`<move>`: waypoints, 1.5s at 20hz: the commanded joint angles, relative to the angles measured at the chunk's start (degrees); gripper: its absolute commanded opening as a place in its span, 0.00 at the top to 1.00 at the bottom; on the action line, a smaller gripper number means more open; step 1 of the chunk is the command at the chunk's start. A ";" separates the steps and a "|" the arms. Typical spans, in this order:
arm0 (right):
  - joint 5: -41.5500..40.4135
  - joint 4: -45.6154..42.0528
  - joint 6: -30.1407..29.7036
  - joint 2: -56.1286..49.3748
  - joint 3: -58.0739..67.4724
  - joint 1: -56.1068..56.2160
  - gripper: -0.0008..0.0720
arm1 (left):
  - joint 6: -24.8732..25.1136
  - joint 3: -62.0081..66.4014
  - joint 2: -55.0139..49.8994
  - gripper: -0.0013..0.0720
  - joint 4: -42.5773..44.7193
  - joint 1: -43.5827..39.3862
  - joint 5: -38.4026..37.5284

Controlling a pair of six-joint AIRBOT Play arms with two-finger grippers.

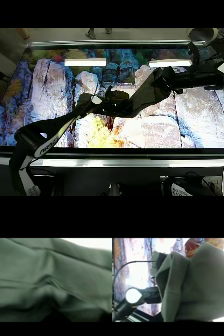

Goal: Fold the shirts.

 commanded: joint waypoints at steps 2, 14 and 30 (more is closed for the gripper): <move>1.25 0.22 2.95 1.73 0.04 0.20 0.97 | 11.82 1.36 -1.99 0.95 -12.66 0.39 -1.51; -28.22 22.12 -0.44 -27.93 1.99 25.77 0.96 | 3.74 1.22 41.99 0.95 32.85 31.30 -14.93; -0.81 -20.76 6.23 -28.87 0.85 9.46 0.11 | 2.23 -3.17 50.62 0.95 42.84 36.98 -23.17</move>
